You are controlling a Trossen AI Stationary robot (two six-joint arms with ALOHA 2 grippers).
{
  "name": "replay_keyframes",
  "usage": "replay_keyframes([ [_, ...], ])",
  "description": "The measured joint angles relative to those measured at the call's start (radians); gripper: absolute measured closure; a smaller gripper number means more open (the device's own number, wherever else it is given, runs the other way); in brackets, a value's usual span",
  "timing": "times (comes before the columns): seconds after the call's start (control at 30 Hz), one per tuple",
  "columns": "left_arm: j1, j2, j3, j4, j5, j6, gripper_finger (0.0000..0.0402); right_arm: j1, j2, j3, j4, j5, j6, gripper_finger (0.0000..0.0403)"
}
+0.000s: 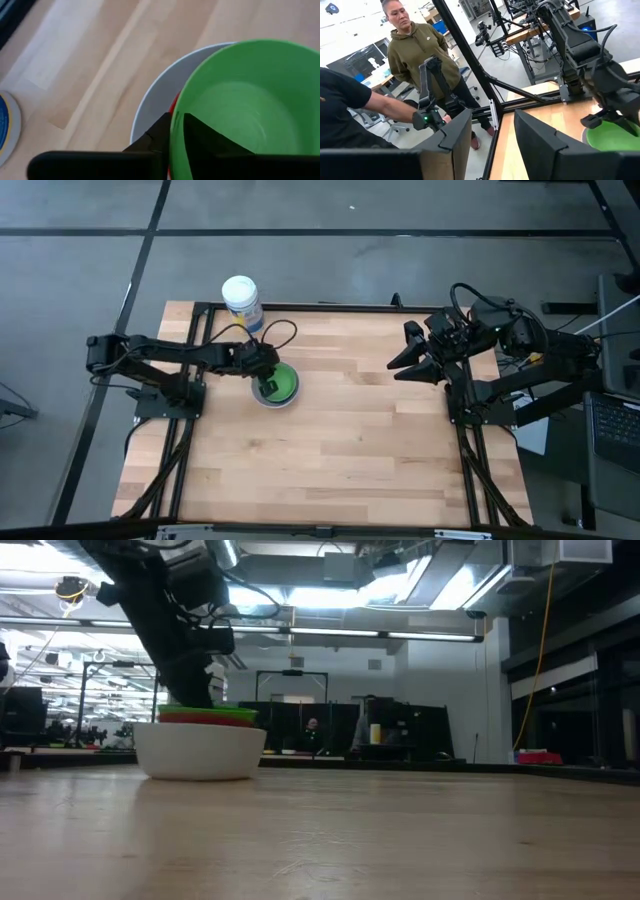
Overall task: Nest bowls inside each other
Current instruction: Stack the green bowl on the red bowl
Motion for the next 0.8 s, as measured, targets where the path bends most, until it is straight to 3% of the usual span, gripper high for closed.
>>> replay_keyframes([
  [0.47, 0.062, -0.010, -0.054, 0.122, 0.083, -0.036, 0.0339, 0.035, 0.001, 0.000, 0.000, 0.007, 0.020, 0.0252],
  [0.8, 0.000, -0.149, -0.019, -0.004, 0.025, -0.041, 0.0340, 0.074, 0.001, 0.000, -0.012, 0.063, 0.025, 0.0242],
])
